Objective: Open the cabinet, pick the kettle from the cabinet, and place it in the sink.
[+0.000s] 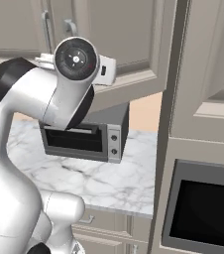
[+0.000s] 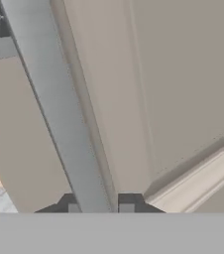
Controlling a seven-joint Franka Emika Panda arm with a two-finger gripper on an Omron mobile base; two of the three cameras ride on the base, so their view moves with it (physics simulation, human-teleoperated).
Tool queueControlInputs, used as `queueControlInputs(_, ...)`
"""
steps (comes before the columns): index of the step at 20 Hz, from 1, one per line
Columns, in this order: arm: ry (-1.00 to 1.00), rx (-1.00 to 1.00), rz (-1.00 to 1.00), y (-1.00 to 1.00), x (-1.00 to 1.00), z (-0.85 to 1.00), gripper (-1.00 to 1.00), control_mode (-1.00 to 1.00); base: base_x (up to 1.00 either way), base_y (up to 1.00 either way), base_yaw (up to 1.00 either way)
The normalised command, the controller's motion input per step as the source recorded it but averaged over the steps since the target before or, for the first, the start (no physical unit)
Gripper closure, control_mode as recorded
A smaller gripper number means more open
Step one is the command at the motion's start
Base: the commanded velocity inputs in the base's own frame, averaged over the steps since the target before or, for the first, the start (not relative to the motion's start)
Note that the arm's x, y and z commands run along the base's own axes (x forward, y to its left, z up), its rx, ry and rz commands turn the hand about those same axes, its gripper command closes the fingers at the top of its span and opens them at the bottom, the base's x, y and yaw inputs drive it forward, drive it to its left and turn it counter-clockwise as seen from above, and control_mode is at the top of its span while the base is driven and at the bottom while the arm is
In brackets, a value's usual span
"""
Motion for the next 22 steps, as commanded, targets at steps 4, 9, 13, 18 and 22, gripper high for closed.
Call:
queueControlInputs(4,0.00,0.00,0.00,-0.41,-0.34,-0.11,-1.00,-1.00,0.00,0.00,0.00)
queueControlInputs(9,0.06,-0.01,0.00,-0.02,-0.11,-0.32,-1.00,-1.00,0.00,0.00,0.00)
queueControlInputs(13,0.03,0.02,-0.07,-0.02,-0.31,-0.12,-1.00,-1.00,0.00,0.00,0.00)
queueControlInputs(18,0.03,0.00,-0.24,-0.09,-0.52,-0.05,-1.00,-1.00,0.00,0.00,0.00)
queueControlInputs(22,0.22,0.01,-0.27,0.34,-0.41,-0.06,-1.00,-1.00,0.00,0.00,0.00)
